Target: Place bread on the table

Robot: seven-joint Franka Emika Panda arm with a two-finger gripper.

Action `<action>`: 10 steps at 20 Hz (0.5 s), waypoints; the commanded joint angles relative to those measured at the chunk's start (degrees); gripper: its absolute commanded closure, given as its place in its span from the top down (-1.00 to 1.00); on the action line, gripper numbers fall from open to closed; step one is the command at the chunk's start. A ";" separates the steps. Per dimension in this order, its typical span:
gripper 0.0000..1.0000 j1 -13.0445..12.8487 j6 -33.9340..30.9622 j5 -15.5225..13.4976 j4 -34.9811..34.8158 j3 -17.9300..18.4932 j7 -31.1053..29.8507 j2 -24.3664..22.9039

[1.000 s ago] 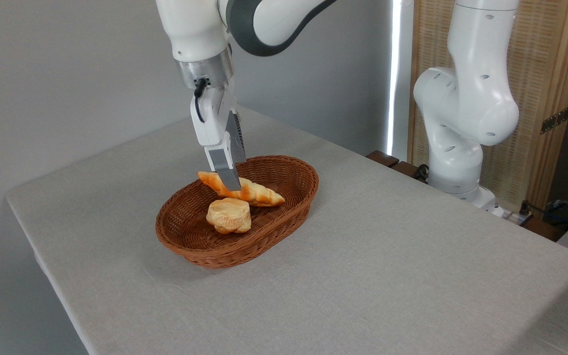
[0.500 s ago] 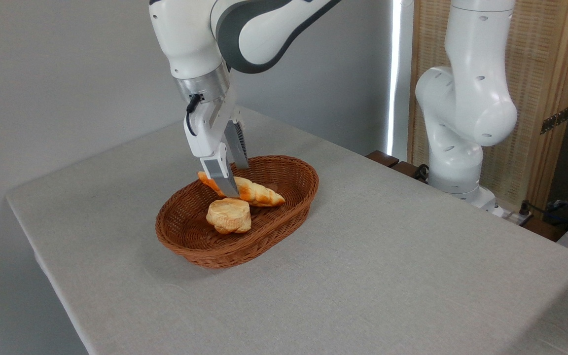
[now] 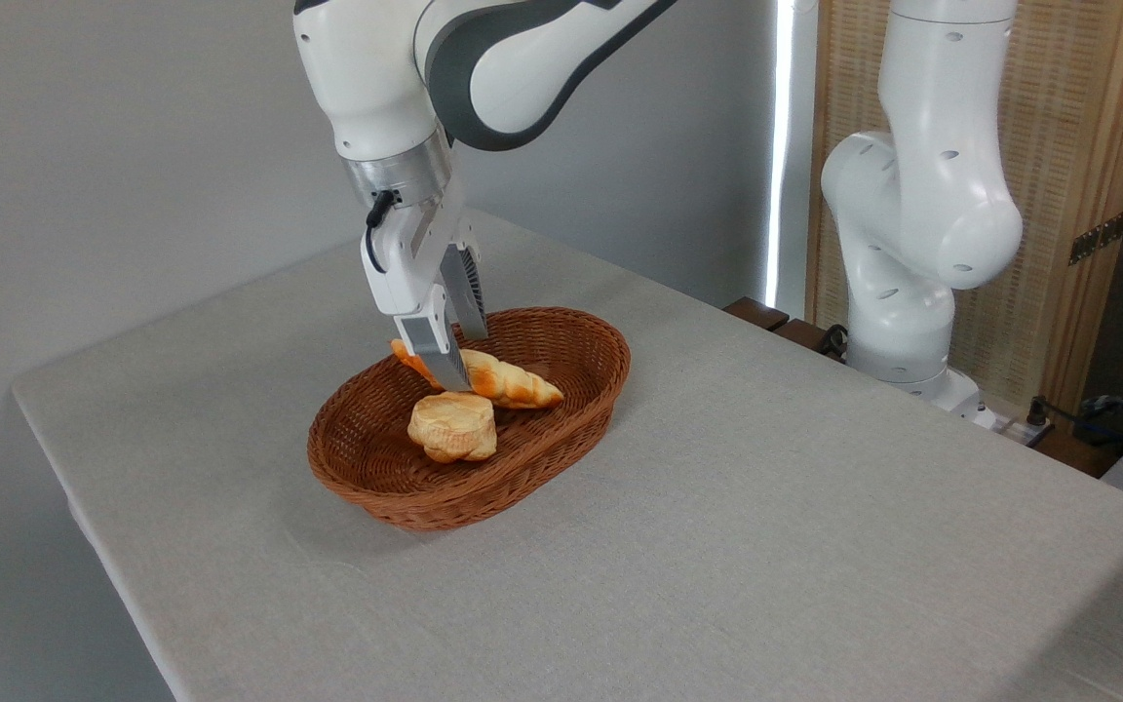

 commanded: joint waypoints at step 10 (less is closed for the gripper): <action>-0.32 -0.45 0.51 -0.54 -0.11 0.64 0.76 -0.36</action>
